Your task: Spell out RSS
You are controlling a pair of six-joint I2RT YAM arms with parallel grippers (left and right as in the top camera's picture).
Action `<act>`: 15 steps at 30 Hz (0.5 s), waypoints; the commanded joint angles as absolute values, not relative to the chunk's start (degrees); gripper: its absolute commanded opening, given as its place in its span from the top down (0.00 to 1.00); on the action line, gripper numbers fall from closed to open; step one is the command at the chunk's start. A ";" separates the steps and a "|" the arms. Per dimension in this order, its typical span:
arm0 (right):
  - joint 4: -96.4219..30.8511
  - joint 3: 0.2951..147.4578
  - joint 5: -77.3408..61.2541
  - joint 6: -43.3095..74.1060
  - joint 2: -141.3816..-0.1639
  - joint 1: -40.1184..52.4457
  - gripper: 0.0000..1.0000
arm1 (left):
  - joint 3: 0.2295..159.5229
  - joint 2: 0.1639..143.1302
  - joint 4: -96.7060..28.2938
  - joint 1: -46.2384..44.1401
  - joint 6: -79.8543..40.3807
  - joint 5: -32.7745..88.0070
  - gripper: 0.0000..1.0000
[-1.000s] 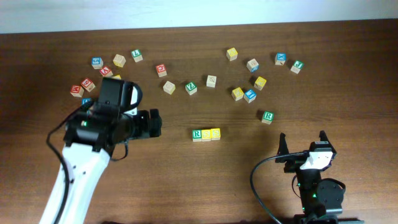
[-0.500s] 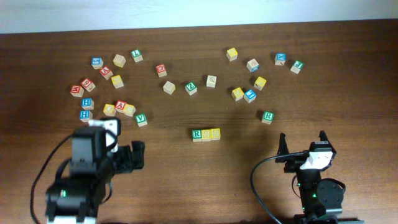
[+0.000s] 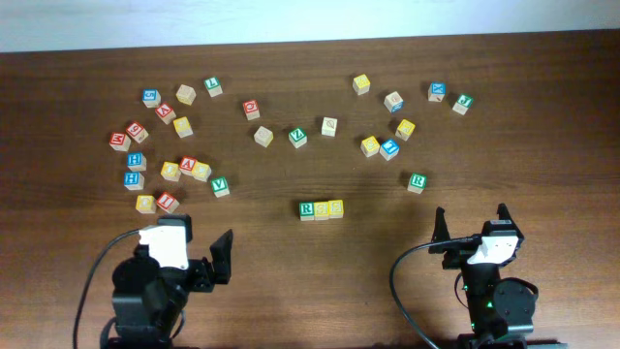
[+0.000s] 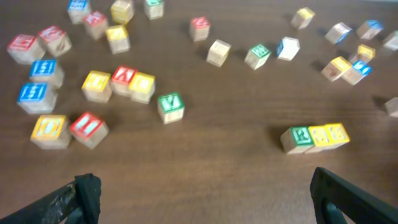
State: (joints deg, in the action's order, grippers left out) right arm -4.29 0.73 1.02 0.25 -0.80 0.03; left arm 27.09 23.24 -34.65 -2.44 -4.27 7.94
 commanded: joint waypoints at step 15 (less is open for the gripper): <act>-4.67 0.32 0.67 0.86 -0.21 0.36 0.02 | 7.49 3.90 -10.92 -2.02 0.97 11.81 0.01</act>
